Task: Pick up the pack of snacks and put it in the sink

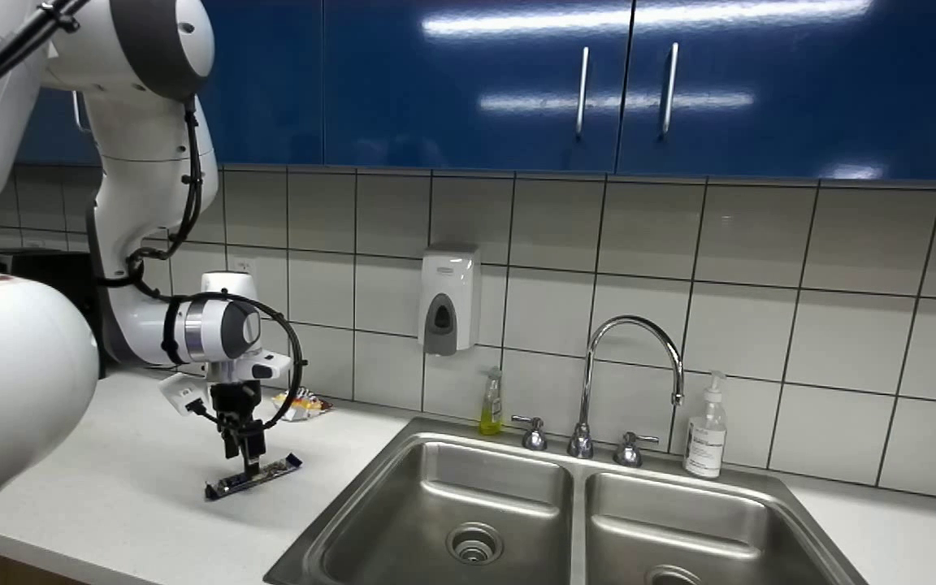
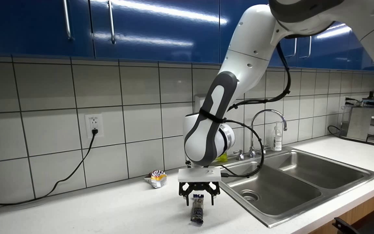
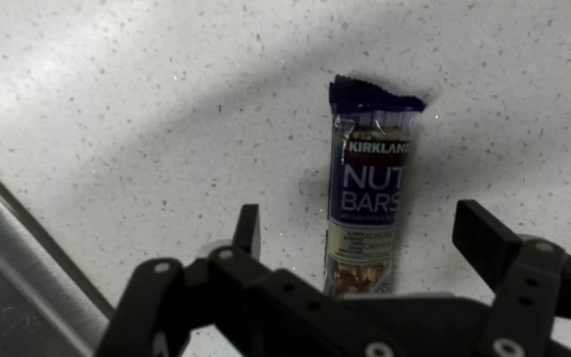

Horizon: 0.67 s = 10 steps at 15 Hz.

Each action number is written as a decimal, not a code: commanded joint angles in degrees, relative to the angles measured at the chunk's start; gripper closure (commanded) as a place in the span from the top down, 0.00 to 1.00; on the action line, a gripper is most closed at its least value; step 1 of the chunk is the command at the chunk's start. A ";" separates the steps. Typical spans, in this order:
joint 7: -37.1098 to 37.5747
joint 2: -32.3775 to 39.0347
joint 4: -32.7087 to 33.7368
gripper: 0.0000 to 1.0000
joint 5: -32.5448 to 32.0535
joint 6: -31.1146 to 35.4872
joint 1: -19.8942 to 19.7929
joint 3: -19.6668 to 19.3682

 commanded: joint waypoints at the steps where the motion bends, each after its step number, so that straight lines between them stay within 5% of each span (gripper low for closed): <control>1: 1.77 2.01 1.75 1.00 -1.00 -0.13 1.02 -0.94; 10: 1.39 5.02 4.23 1.00 -0.49 -0.59 1.12 -1.57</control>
